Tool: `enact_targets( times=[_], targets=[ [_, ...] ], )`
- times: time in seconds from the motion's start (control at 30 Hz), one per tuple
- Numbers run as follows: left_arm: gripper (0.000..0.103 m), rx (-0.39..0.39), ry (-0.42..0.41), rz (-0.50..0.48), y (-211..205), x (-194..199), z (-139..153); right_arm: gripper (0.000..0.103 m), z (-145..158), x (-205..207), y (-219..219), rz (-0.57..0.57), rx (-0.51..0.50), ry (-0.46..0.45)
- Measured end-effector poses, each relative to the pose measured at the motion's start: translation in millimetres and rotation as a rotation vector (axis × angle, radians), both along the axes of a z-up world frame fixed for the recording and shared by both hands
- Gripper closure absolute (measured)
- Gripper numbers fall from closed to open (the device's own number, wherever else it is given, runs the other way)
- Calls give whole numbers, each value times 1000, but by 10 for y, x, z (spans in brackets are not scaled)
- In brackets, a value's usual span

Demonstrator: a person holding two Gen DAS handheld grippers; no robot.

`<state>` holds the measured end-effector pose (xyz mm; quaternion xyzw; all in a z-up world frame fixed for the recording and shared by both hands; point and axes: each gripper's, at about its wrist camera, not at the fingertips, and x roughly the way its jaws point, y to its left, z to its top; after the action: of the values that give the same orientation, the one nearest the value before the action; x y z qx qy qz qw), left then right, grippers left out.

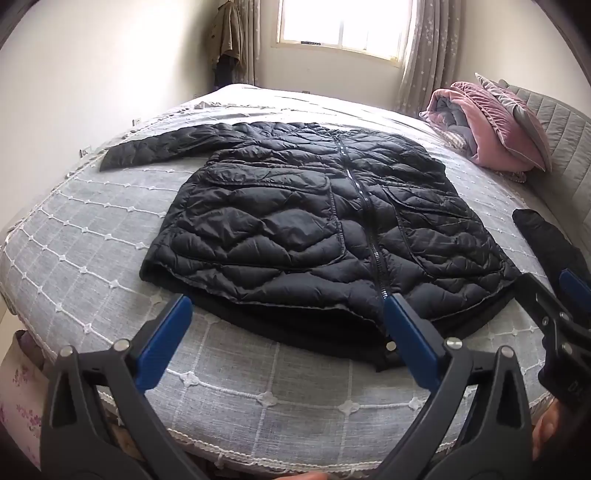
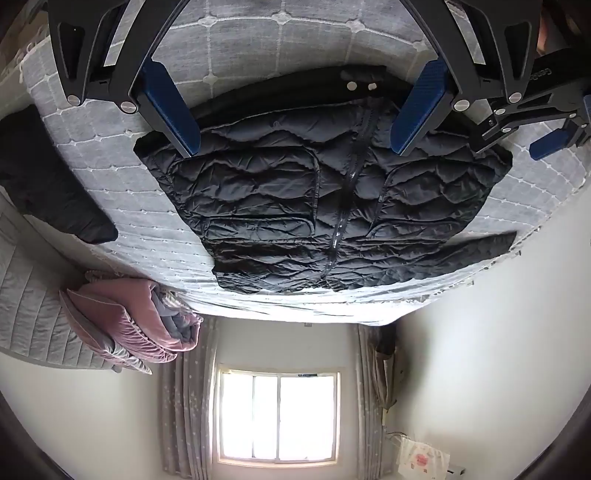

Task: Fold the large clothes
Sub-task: 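Move both grippers toward the hem of the black puffer jacket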

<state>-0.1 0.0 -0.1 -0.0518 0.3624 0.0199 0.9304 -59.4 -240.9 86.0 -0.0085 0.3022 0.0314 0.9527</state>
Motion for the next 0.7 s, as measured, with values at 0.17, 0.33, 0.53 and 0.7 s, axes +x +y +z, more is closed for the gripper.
enact_targets(
  times=[0.17,0.33,0.53,0.7],
  targets=[
    [0,3,9,5,34,28,-33,0,-12,4,-10,4,7,7],
    [0,2,13,4,42,12,-63,0,-49,20,52,25,-20,21],
    [0,13,14,19,7,31,-129,0,-64,21,61,30,-34,22],
    [0,25,32,36,71,86,-196,0,-102,63,48,23,-54,41]
  ],
)
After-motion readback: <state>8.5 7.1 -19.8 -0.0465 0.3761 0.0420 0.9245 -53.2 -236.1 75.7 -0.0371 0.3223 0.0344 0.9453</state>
